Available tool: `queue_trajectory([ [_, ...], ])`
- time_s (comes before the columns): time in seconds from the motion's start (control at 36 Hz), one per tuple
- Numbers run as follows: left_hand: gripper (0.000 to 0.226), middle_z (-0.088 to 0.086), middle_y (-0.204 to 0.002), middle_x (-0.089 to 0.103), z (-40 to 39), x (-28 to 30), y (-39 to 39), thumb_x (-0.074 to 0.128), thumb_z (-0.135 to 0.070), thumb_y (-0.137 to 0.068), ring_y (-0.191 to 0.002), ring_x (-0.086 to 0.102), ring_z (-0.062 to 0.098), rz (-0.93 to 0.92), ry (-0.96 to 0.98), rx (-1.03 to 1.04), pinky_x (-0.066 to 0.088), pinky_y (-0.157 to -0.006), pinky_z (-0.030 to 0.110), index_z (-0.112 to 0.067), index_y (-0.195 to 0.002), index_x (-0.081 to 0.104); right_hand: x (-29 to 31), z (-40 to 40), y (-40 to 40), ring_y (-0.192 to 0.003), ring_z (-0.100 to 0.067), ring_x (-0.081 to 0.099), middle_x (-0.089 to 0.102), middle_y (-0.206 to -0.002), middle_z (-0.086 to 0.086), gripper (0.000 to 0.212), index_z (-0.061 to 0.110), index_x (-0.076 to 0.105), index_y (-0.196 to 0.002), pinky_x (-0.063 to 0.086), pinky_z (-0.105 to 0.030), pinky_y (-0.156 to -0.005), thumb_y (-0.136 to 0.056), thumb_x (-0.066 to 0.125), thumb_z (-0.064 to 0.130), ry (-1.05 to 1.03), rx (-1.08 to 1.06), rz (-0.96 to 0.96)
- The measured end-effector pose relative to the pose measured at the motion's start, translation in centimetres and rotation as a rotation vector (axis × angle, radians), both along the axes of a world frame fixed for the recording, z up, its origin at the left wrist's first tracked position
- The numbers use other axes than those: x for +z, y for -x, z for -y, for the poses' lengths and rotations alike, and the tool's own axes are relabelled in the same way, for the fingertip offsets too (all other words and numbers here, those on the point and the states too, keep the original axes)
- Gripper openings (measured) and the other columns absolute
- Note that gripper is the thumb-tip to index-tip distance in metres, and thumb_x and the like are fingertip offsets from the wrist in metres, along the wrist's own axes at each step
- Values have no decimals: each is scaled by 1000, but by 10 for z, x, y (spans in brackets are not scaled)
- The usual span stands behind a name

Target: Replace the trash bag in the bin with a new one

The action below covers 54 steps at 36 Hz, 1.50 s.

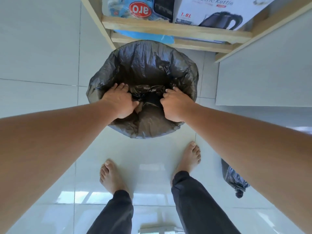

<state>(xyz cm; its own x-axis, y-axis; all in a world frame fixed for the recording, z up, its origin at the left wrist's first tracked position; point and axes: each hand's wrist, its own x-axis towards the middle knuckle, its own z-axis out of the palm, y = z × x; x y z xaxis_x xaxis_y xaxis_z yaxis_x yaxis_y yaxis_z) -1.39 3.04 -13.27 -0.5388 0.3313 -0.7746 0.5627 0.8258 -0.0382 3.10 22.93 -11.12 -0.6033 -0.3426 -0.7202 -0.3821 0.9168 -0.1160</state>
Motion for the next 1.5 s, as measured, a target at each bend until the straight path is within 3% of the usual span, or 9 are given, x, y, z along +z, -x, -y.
queue_trajectory([
  [0.17, 57, 15, -150, 41, -6, 66, 2, 17, -38, -105, -141, 34, 28, 13, -135, -62, 25, -118, 44, -4, -143, 43, 52, -24, -36, -126, -26, 50, 67, -118, -9, 35, 7, 66, -117, 33, -36, -114, -92, 43, 12, 218, -333, -185],
  [0.44, 39, 6, -95, 56, -78, 120, -38, 21, -31, -106, -102, 58, 31, 117, -380, 48, 45, -92, 43, -12, -90, 51, 73, -83, -139, -144, -18, 30, 36, -156, 1, 54, 25, 40, -146, 30, -38, -115, -93, 38, 20, 134, -1053, -17],
  [0.64, 37, 19, -109, 62, -160, 110, -94, 36, -35, -100, -100, 59, 35, -93, -435, 62, 49, -84, 45, -5, -105, 56, 79, -163, -218, -114, -29, 56, 60, -119, -5, 31, 17, 58, -112, 50, -37, -82, -85, 44, 10, 45, -1070, -46],
  [0.72, 39, 17, -134, 51, -180, 107, -116, 41, -30, -97, -125, 48, 31, -311, -562, -6, 44, -101, 43, -2, -118, 58, 81, -189, -248, -105, -28, 58, 61, -110, -4, 24, 15, 59, -102, 41, -30, -73, -84, 45, 9, 17, -1074, -109],
  [0.89, 44, 9, -142, 46, -231, 77, -166, 43, -31, -97, -130, 44, 28, -82, -587, -74, 44, -101, 42, -4, -129, 53, 63, -233, -307, -111, -33, 58, 61, -124, -10, 39, 12, 57, -123, 47, -36, -81, -85, 55, 19, -73, -1258, -127],
  [1.03, 46, 9, -140, 47, -258, 50, -200, 42, -35, -99, -127, 47, 29, 47, -478, -81, 44, -100, 43, -7, -134, 49, 31, -248, -338, -91, -34, 60, 58, -90, -4, 34, 18, 54, -106, 45, -33, -67, -74, 54, 28, -122, -1390, -63],
  [1.14, 48, 6, -145, 43, -290, 21, -223, 42, -36, -100, -132, 43, 26, 128, -446, -144, 42, -103, 42, -8, -139, 44, -1, -266, -360, -113, -35, 54, 56, -121, -10, 66, 18, 41, -139, 51, -42, -89, -76, 56, 25, -146, -1531, 37],
  [1.31, 64, 4, -160, 23, -345, -21, -255, 53, -36, -97, -146, 25, 23, 220, -501, -285, 32, -113, 39, -16, -152, 27, -48, -284, -402, -119, -36, 50, 49, -126, -13, 58, 7, 40, -129, 48, -43, -96, -77, 63, 22, -205, -1696, 195],
  [1.5, 106, 4, -165, -7, -408, -84, -301, 73, -55, -77, -151, 4, 30, 130, -528, -566, 26, -115, 53, -40, -154, 3, -109, -295, -453, -76, -24, 57, 60, -91, -4, 47, 10, 51, -114, 41, -24, -57, -72, 66, 24, -97, -1783, 311],
])
